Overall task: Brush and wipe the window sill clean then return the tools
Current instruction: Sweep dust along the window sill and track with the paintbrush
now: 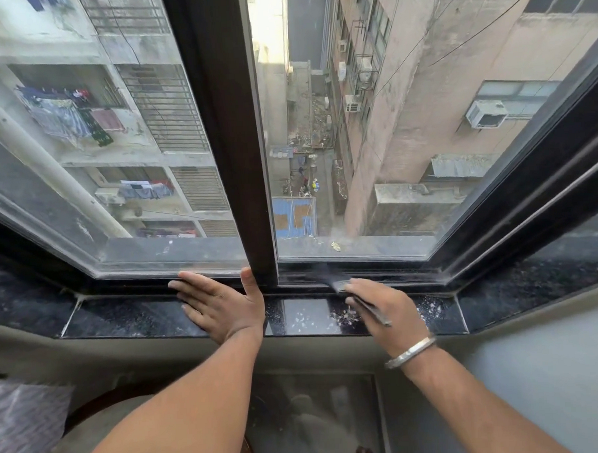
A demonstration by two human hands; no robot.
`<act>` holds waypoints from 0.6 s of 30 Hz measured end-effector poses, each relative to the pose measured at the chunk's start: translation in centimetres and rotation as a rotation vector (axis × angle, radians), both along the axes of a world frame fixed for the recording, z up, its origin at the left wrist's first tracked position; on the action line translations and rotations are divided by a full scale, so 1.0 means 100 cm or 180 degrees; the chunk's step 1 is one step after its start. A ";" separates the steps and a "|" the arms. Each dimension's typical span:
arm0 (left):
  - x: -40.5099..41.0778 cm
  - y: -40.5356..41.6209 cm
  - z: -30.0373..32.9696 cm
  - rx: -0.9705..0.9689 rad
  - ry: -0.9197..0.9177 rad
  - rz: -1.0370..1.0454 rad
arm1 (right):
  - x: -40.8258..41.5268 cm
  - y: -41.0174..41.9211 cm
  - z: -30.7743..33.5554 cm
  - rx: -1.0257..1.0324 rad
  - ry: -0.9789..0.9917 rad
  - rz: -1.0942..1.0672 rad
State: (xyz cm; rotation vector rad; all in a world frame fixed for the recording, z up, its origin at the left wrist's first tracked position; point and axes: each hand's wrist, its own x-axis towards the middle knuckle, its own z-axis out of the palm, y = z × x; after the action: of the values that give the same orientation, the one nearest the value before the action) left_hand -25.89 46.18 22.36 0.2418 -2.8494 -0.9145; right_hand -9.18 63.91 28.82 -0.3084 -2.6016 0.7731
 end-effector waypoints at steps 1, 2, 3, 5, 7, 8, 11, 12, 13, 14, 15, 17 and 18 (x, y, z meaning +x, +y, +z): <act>0.000 0.000 0.001 0.0002 -0.0006 -0.0006 | 0.011 0.011 -0.002 0.0111 -0.0032 -0.0096; 0.000 0.000 0.001 -0.0003 -0.0006 -0.0014 | 0.021 0.021 -0.003 0.0238 -0.0061 -0.0179; 0.000 0.001 0.001 -0.0008 -0.0007 -0.0019 | 0.031 0.030 -0.004 0.0324 -0.0080 -0.0266; 0.000 0.000 0.001 -0.0007 -0.0020 -0.0019 | 0.049 0.045 -0.004 0.0363 -0.0083 -0.0486; 0.000 0.000 0.000 -0.0001 -0.0014 -0.0013 | 0.063 0.056 0.000 0.0462 -0.0160 -0.0791; 0.000 0.000 0.001 0.0006 -0.0014 -0.0005 | 0.067 0.059 0.001 0.0571 -0.0251 -0.0973; -0.001 0.000 0.001 0.0012 -0.0025 -0.0011 | 0.069 0.057 0.009 0.0706 -0.0558 -0.1527; -0.001 0.000 0.001 0.0016 -0.0034 -0.0015 | 0.070 0.053 0.012 0.0734 -0.0549 -0.1634; -0.001 0.000 0.000 0.0022 -0.0041 -0.0014 | 0.074 0.048 0.014 0.0799 -0.0455 -0.1694; -0.002 0.000 0.000 0.0029 -0.0041 -0.0011 | 0.079 0.042 0.016 0.0877 -0.0316 -0.1737; -0.002 0.000 -0.001 0.0035 -0.0031 -0.0015 | 0.086 0.035 0.019 0.0933 -0.0171 -0.1784; -0.001 0.000 -0.002 0.0047 -0.0005 -0.0014 | 0.099 0.022 0.023 0.0884 0.0067 -0.1885; -0.001 0.000 -0.002 0.0051 0.0005 -0.0009 | 0.103 0.017 0.023 0.0800 0.0139 -0.1919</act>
State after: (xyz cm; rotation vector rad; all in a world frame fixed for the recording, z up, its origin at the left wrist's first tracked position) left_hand -26.02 46.19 22.16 0.2390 -2.8428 -0.9377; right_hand 1.12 65.59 31.12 -0.9245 -2.3264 0.2362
